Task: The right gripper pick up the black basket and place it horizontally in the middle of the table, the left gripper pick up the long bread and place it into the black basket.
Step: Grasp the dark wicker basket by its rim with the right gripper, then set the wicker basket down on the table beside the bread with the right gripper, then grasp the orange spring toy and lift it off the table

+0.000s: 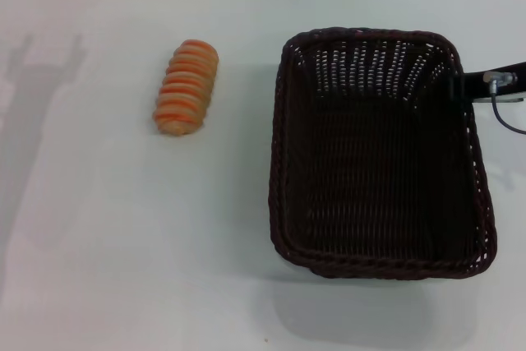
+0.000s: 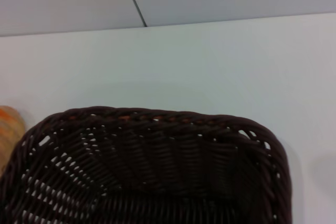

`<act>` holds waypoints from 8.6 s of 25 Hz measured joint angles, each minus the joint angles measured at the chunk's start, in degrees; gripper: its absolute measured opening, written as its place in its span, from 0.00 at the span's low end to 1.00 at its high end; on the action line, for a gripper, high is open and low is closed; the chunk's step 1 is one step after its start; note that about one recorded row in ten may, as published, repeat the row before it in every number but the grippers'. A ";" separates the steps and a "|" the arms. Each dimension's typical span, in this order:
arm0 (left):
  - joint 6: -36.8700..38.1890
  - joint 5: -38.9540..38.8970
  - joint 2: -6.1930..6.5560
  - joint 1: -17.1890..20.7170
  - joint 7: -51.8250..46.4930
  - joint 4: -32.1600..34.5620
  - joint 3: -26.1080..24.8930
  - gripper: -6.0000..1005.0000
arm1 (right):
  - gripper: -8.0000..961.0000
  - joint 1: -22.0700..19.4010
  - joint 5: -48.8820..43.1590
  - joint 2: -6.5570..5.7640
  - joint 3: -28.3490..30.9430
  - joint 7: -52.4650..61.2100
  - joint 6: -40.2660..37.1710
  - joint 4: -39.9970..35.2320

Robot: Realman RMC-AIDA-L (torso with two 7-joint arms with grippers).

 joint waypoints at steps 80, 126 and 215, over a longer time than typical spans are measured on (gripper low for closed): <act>-10.69 -0.44 -3.26 2.83 6.35 -12.06 -4.14 0.86 | 0.19 35.00 15.05 -7.17 -1.51 -45.92 38.86 -0.79; -8.63 4.95 -2.39 7.72 -0.62 -18.92 -3.31 0.86 | 0.43 13.20 -17.96 0.24 -10.48 -29.19 -13.20 6.52; -122.91 -0.04 -3.69 -22.50 23.57 -39.66 -12.99 0.80 | 0.42 -7.87 40.79 0.30 -35.73 -36.98 -130.82 -43.02</act>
